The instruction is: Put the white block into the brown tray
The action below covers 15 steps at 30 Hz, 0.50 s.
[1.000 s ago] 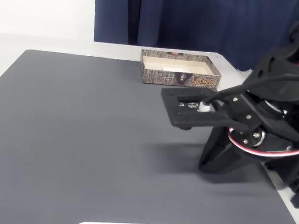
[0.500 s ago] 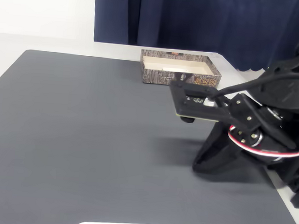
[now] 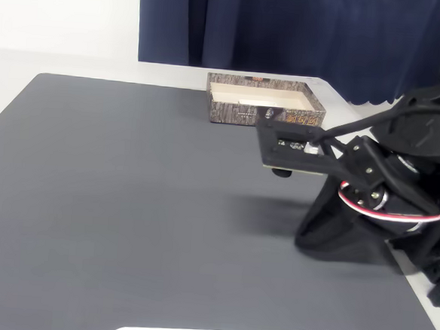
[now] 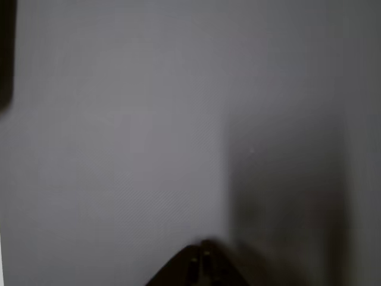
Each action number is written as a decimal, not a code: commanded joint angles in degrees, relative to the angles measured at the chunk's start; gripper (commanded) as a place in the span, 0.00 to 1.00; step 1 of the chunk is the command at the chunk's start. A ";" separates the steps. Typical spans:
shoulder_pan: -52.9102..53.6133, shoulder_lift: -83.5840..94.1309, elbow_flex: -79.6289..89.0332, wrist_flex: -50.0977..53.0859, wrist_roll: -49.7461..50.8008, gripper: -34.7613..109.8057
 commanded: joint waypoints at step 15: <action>1.32 -0.44 -0.35 4.22 -6.86 0.26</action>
